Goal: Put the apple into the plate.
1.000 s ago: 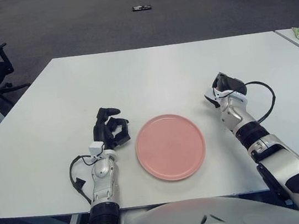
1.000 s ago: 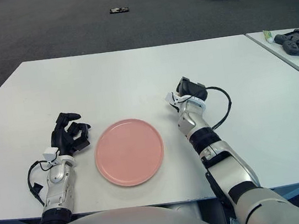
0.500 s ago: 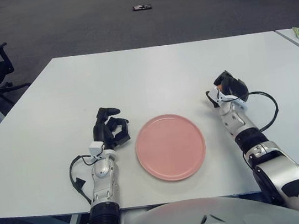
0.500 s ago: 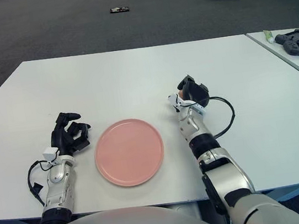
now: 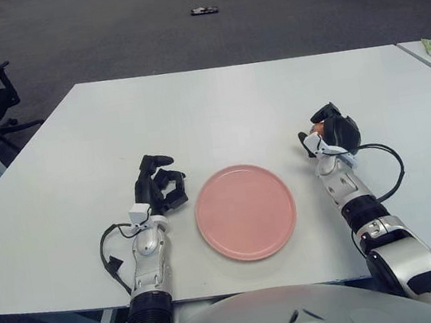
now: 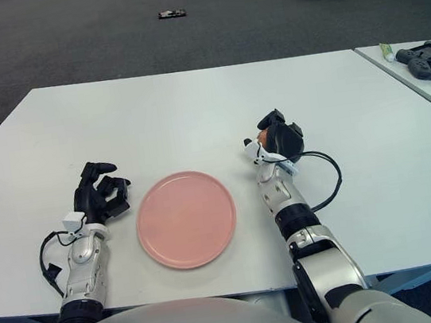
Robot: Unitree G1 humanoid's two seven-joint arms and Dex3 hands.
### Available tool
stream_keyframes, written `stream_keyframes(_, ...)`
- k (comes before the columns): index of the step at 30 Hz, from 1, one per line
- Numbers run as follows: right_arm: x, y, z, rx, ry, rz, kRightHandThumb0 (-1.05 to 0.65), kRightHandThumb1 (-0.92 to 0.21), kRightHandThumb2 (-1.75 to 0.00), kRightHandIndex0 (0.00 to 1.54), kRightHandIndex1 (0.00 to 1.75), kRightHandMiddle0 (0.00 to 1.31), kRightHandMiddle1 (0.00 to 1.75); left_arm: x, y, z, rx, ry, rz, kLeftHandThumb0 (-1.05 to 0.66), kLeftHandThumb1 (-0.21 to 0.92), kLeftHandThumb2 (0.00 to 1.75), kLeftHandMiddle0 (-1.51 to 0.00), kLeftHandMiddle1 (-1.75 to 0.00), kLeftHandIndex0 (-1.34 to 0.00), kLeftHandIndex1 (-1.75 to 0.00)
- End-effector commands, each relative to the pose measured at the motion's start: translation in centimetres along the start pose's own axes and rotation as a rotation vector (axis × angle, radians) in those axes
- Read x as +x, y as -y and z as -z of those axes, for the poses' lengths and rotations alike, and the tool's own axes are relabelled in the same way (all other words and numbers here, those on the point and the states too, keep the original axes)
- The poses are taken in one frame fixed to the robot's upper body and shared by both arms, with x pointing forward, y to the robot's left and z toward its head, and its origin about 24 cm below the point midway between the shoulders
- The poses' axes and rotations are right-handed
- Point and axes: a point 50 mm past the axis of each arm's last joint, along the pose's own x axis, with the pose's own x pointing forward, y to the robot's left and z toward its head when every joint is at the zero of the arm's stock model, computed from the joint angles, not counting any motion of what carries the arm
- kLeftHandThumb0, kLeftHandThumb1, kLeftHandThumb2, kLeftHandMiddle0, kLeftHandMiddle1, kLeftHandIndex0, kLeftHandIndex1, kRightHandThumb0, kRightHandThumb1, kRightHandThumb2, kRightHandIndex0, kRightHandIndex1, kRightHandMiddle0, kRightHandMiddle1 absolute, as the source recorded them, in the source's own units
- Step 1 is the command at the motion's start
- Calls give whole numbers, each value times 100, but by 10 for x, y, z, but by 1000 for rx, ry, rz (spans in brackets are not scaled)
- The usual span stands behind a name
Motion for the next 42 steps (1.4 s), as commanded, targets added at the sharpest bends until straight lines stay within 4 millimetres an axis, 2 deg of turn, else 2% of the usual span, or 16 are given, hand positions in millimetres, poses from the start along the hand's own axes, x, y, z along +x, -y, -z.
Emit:
stream_keyframes(1, 0, 7, -11, 77, 52, 55, -49, -26, -139, 126, 175, 65, 175, -5, -2, 9, 6, -54, -10, -1, 36, 120, -67, -149, -42, -175)
stream_keyframes(19, -19, 27, -35, 372, 217, 55, -47, -30, -134, 125, 175, 62, 175, -4, -2, 8, 5, -53, -6, -1, 36, 119, -68, -146, -42, -175)
stream_keyframes(33, -34, 42, -51, 429, 550, 39, -48, -29, -134, 128, 175, 62, 175, -3, -2, 9, -18, -54, -5, -1, 34, 122, -68, -150, -42, -175)
stream_keyframes(42, -69, 48, -75, 473, 774, -113, -49, -27, -138, 127, 175, 65, 175, -3, -2, 9, -1, -43, 2, -1, 30, 128, -70, -153, -44, -175)
